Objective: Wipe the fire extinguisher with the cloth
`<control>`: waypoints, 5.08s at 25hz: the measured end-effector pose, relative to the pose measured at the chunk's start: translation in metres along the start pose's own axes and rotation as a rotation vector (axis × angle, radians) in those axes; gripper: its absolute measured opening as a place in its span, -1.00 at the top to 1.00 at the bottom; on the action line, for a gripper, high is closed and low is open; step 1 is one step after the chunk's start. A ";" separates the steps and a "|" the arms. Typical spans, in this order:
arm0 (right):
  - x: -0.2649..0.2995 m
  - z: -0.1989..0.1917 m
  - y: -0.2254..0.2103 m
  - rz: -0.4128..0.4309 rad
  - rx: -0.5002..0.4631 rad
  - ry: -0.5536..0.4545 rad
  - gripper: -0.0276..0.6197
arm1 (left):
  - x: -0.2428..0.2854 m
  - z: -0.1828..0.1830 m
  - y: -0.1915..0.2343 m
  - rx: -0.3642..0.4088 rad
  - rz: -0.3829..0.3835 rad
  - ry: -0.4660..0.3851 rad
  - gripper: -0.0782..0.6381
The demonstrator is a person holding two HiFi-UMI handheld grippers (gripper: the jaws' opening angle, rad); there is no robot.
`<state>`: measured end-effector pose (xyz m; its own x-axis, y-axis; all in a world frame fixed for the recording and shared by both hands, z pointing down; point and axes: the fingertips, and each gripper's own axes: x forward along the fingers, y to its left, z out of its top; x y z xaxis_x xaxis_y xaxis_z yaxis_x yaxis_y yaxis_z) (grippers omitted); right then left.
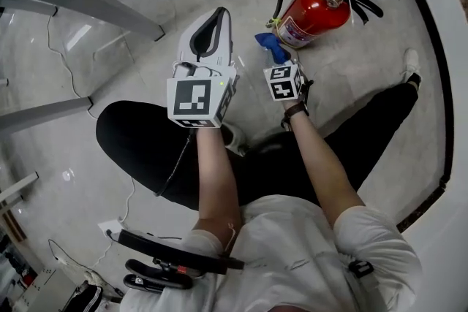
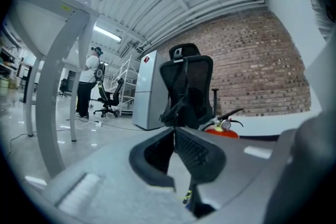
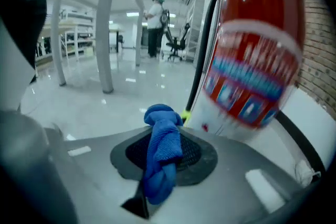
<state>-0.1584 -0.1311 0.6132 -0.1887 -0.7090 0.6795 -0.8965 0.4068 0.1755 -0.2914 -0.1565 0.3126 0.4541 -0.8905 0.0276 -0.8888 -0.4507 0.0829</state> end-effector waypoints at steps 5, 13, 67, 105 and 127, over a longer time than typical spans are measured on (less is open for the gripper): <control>-0.125 0.124 -0.053 -0.005 0.171 -0.466 0.68 | -0.002 0.009 -0.008 -0.013 -0.001 0.010 0.76; -0.198 0.189 -0.136 -0.189 0.084 -0.611 0.68 | 0.000 0.014 -0.027 -0.017 -0.033 -0.007 0.76; -0.197 0.194 -0.133 -0.035 -0.251 -0.686 0.69 | 0.006 0.019 -0.070 0.005 -0.115 -0.009 0.76; -0.059 0.010 -0.004 0.420 -0.371 -0.442 0.70 | 0.035 0.005 -0.100 0.087 0.003 0.061 0.76; -0.055 -0.032 -0.038 0.417 -1.226 -0.508 0.70 | 0.051 -0.001 -0.108 0.076 0.123 0.103 0.76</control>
<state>-0.1017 -0.0893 0.5919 -0.7127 -0.4331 0.5518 0.1314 0.6903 0.7115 -0.1725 -0.1535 0.3061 0.3422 -0.9299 0.1351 -0.9384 -0.3457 -0.0027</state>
